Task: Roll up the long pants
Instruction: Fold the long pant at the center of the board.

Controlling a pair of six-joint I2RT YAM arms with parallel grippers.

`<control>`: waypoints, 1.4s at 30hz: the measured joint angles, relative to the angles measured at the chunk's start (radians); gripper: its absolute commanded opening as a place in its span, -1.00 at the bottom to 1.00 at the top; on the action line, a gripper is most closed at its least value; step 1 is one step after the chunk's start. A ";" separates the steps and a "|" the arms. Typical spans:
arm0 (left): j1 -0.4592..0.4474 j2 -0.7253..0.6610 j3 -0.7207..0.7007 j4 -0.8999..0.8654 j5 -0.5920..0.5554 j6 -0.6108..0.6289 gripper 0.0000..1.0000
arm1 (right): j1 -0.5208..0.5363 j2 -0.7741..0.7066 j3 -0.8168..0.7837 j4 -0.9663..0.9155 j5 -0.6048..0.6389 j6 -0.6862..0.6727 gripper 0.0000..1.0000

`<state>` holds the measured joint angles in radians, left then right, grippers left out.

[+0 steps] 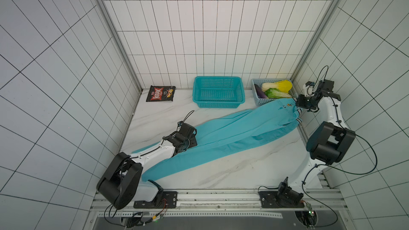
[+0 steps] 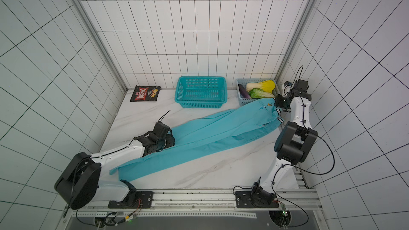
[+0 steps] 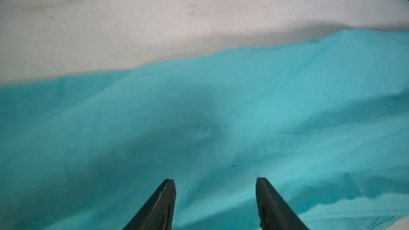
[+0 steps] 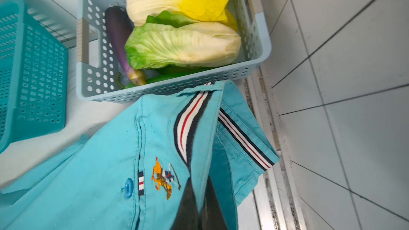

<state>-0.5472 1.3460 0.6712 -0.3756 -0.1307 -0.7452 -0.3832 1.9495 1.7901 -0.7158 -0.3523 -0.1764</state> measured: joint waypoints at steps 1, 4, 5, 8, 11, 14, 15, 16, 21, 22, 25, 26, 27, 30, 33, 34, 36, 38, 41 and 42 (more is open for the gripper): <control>0.002 -0.010 -0.002 -0.009 -0.003 0.005 0.29 | -0.013 0.022 0.007 0.003 0.002 -0.004 -1.00; 0.008 -0.050 -0.008 -0.041 -0.010 0.023 0.31 | -0.037 0.101 0.007 0.000 0.008 -0.017 -1.00; 0.011 -0.060 -0.012 -0.046 -0.010 0.025 0.32 | -0.039 0.117 0.007 0.000 0.010 -0.019 -0.99; 0.017 -0.092 -0.017 -0.067 -0.009 0.039 0.34 | -0.041 0.184 0.006 0.001 0.024 -0.023 -0.42; 0.038 -0.088 -0.017 -0.080 0.011 0.047 0.34 | -0.026 0.207 0.005 0.006 0.084 -0.019 -0.11; 0.073 -0.067 -0.021 -0.087 0.039 0.044 0.34 | -0.001 0.200 0.003 0.007 0.132 -0.007 0.06; 0.085 -0.056 -0.029 -0.085 0.047 0.042 0.35 | 0.013 0.184 -0.005 0.008 0.161 -0.003 0.07; 0.097 -0.048 -0.036 -0.084 0.054 0.040 0.34 | 0.037 0.149 -0.028 0.010 0.198 0.000 0.13; 0.146 -0.048 -0.074 -0.094 0.083 0.017 0.45 | 0.171 -0.088 -0.095 0.000 0.310 0.024 0.31; 0.157 -0.067 -0.083 -0.097 0.088 0.001 0.55 | 0.203 -0.144 -0.101 0.008 0.317 0.031 0.31; 0.166 -0.129 -0.105 -0.110 0.098 -0.043 0.81 | 0.275 -0.275 -0.136 0.032 0.335 0.036 0.30; 0.169 -0.154 -0.122 -0.105 0.101 -0.068 0.91 | 0.303 -0.312 -0.152 0.038 0.335 0.037 0.30; 0.169 -0.200 -0.152 -0.122 0.102 -0.098 0.94 | 0.328 -0.341 -0.171 0.046 0.335 0.037 0.29; 0.172 -0.246 -0.216 -0.114 0.107 -0.187 0.84 | 0.387 -0.368 -0.215 0.069 0.325 0.038 0.27; 0.183 -0.247 -0.243 -0.041 0.102 -0.252 0.70 | 0.405 -0.348 -0.245 0.076 0.316 0.039 0.27; 0.193 -0.226 -0.242 -0.005 0.100 -0.260 0.67 | 0.403 -0.338 -0.249 0.076 0.317 0.039 0.27; 0.214 -0.167 -0.224 0.054 0.098 -0.268 0.61 | 0.402 -0.330 -0.250 0.077 0.317 0.039 0.26; 0.244 -0.090 -0.172 0.073 0.097 -0.256 0.59 | 0.401 -0.331 -0.250 0.080 0.319 0.042 0.26; 0.311 0.055 -0.064 0.095 0.111 -0.217 0.57 | 0.401 -0.349 -0.252 0.098 0.314 0.055 0.26; 0.329 0.099 -0.022 0.103 0.114 -0.209 0.57 | 0.401 -0.362 -0.252 0.102 0.308 0.060 0.26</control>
<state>-0.2180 1.4452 0.6491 -0.2726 -0.0170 -0.9546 0.0174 1.5879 1.5379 -0.6136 -0.0441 -0.1162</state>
